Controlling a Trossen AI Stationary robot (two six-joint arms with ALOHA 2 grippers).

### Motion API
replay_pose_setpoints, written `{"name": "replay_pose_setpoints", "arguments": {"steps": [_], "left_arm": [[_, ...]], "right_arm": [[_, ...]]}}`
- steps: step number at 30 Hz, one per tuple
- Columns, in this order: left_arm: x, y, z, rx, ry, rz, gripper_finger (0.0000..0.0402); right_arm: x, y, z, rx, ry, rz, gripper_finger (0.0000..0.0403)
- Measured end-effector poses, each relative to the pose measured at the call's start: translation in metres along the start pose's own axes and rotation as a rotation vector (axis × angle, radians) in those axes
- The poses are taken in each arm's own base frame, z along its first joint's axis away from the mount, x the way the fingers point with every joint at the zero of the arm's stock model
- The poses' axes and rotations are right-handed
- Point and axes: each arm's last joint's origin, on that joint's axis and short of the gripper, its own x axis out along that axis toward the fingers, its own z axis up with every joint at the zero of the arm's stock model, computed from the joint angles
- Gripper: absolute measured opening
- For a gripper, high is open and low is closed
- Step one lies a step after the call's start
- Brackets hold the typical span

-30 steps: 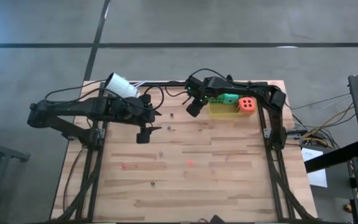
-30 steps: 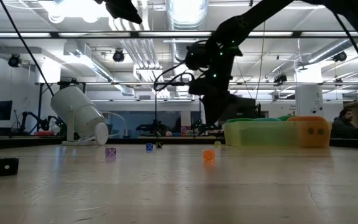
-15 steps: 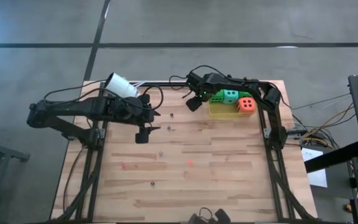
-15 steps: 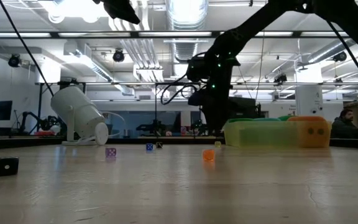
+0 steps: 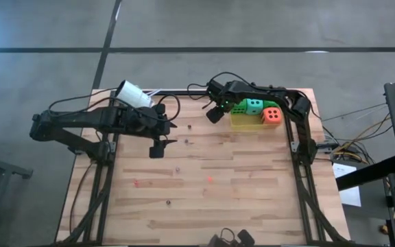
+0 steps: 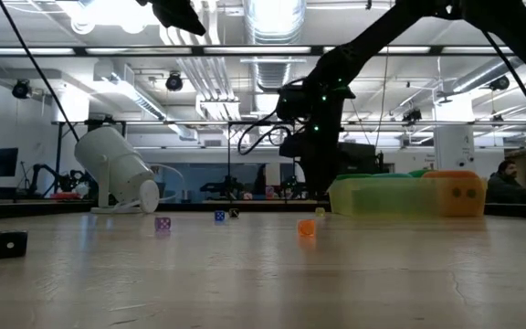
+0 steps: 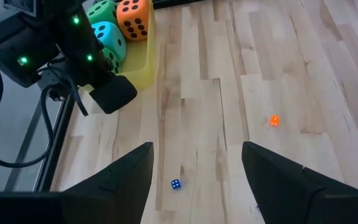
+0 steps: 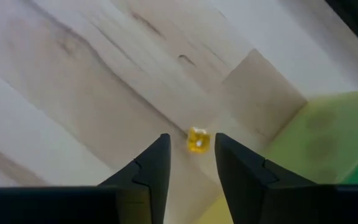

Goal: Pick & Place Dice
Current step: Put the small yellow dice into the yellow bin

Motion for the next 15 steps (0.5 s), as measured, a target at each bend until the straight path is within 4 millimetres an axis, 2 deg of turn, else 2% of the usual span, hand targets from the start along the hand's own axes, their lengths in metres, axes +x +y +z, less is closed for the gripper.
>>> {"name": "replay_pose_setpoints", "arguments": {"steps": [6,15], "left_arm": [[0.000,0.000,0.000,-0.001,-0.001,0.000,0.0250],[0.000,0.000,0.000,-0.001,-0.002,0.000,0.0250]], "right_arm": [[0.022,-0.001,-0.002,-0.013,0.045,-0.018,0.0123],[0.023,-0.001,0.000,-0.004,0.043,-0.020,0.0128]]}}
